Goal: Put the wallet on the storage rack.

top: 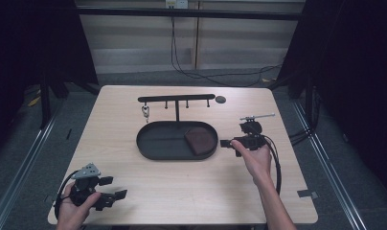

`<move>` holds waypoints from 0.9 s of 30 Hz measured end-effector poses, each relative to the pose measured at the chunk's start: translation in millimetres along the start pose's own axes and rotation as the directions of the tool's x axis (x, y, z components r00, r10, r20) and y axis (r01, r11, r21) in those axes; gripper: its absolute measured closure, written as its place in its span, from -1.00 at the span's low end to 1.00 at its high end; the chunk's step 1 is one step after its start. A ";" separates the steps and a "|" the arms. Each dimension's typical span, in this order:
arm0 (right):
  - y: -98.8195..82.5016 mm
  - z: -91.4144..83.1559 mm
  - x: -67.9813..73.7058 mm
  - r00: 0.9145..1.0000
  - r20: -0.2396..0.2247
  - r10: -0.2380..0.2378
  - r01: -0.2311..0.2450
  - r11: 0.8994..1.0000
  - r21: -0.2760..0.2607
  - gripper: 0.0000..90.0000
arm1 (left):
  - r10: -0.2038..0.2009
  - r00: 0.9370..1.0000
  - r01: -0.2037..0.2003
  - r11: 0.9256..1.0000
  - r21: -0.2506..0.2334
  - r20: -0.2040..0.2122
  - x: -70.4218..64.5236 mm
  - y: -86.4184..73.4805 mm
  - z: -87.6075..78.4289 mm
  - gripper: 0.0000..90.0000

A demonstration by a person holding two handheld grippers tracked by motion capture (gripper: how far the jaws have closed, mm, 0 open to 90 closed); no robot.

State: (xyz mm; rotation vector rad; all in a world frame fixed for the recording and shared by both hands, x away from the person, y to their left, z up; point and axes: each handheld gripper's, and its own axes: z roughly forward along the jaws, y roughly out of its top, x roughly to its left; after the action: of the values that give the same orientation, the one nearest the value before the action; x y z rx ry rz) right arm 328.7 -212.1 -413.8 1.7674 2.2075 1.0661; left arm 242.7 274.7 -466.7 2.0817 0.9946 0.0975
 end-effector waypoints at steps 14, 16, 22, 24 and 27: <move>-48.9 -27.6 -8.3 1.000 0.025 -0.005 0.006 0.999 -0.048 -0.29 | -0.006 1.000 0.006 1.000 -0.002 -0.005 0.4 -0.2 -1.1 -0.59; -58.0 -32.7 -8.4 0.999 0.034 -0.009 0.011 0.998 -0.062 -0.29 | -0.007 1.000 0.007 1.000 -0.006 -0.010 -0.1 -0.5 -1.4 -0.58; -78.7 -41.2 -8.5 0.999 0.041 -0.027 0.029 0.998 -0.061 -0.29 | -0.010 1.000 0.009 1.000 -0.011 -0.017 -0.1 -0.7 -0.9 -0.58; -86.4 -42.8 -9.4 0.998 0.046 -0.032 0.035 0.998 -0.054 -0.29 | -0.016 1.000 0.016 1.000 -0.015 -0.021 0.0 -0.9 -1.2 -0.58; -97.8 -45.9 -11.5 0.998 0.060 -0.037 0.040 0.997 -0.060 -0.29 | -0.024 0.999 0.023 1.000 -0.021 -0.026 0.4 -1.1 -1.2 -0.58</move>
State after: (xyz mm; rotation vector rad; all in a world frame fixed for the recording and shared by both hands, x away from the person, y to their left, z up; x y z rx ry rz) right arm 230.2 -249.6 -440.4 1.7022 2.1427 1.0482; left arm 241.8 276.2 -466.8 2.0539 1.0289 0.1228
